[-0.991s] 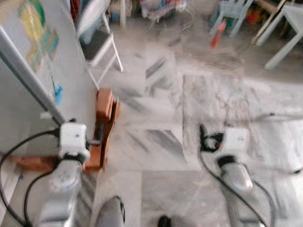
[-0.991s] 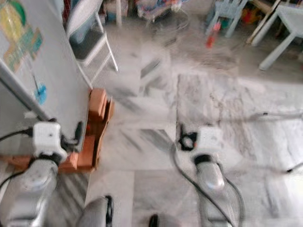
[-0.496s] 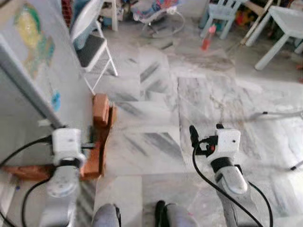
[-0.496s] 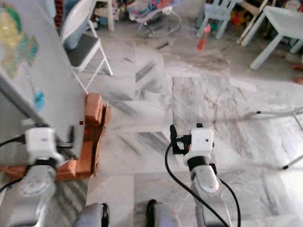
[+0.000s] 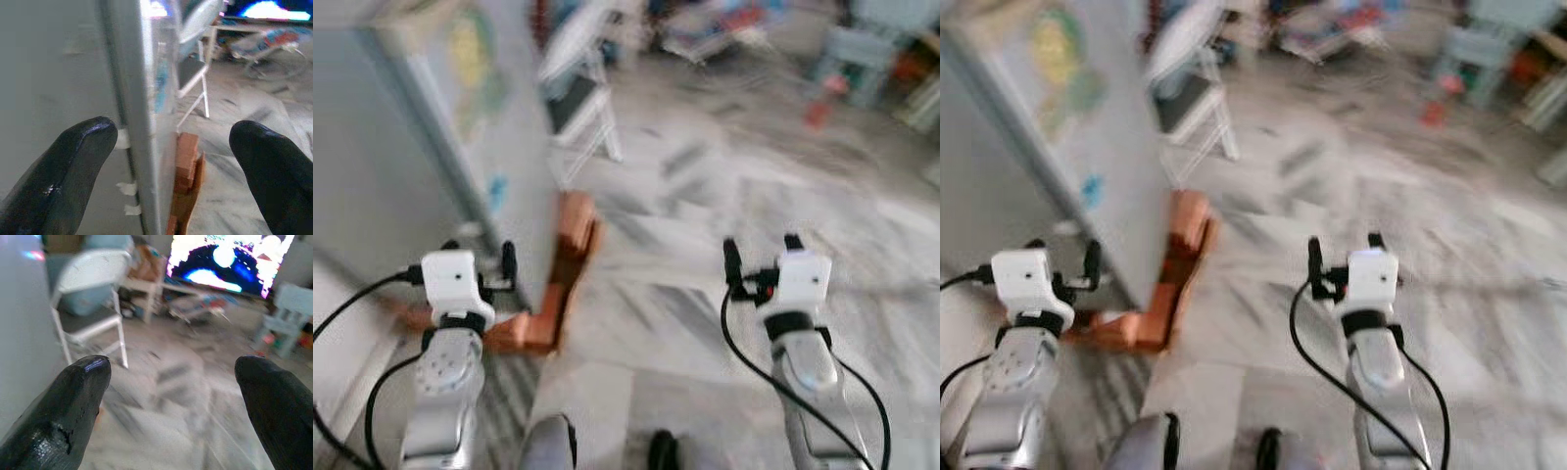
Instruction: Restocking fridge
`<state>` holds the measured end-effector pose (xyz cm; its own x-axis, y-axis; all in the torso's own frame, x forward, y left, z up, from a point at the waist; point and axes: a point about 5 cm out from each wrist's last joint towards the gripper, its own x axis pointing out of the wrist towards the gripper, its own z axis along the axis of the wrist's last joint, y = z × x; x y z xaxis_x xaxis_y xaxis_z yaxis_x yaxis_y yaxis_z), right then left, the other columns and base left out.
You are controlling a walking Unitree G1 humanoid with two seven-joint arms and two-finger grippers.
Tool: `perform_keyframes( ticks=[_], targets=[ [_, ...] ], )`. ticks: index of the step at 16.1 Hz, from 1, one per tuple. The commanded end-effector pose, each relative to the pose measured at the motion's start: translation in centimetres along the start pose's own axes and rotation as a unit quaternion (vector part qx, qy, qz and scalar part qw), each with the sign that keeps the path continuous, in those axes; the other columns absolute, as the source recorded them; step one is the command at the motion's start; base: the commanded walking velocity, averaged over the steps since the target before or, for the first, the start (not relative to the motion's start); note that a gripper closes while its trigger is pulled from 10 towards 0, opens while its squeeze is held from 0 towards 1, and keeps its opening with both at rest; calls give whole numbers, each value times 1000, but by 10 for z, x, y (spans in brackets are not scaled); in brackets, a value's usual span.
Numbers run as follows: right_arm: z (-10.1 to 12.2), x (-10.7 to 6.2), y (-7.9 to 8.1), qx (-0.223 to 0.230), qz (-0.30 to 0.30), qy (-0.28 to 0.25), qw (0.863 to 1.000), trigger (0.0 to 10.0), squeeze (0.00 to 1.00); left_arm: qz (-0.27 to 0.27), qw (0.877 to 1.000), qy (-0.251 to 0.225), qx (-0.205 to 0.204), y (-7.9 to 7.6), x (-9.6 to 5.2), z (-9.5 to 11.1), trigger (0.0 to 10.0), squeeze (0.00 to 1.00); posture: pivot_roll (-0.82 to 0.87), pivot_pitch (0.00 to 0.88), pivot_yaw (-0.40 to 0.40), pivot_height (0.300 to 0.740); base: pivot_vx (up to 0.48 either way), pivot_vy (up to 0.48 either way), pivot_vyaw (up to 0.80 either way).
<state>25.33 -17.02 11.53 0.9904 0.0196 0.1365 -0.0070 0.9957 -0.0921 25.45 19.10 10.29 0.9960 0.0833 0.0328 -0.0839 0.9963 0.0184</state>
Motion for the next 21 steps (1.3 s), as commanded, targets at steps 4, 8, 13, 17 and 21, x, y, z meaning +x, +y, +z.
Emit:
perform_keyframes(
  ticks=[4,8,13,17,21],
  targets=[
    [-24,-21,-6,29,-30,29,999,10000,0,-103,994,-46,11,-32,5,-1,10000,0,108,119,-71,740,0,0,0],
    [-17,-12,-12,22,-41,13,999,10000,0,-100,993,-55,21,-36,2,-4,10000,0,110,123,-81,740,0,0,0],
    [-19,-7,-9,15,-31,21,999,10000,0,-36,998,-37,35,-14,5,-13,10000,0,119,144,-95,740,0,0,0],
    [-19,-4,-10,-102,-51,28,993,10000,0,-55,997,-38,31,-18,5,-12,10000,0,113,155,-97,740,0,0,0],
    [-19,-8,-5,-63,-28,35,997,10000,0,-59,997,-42,28,-22,8,-9,10000,0,111,173,-98,740,0,0,0]
  ],
)
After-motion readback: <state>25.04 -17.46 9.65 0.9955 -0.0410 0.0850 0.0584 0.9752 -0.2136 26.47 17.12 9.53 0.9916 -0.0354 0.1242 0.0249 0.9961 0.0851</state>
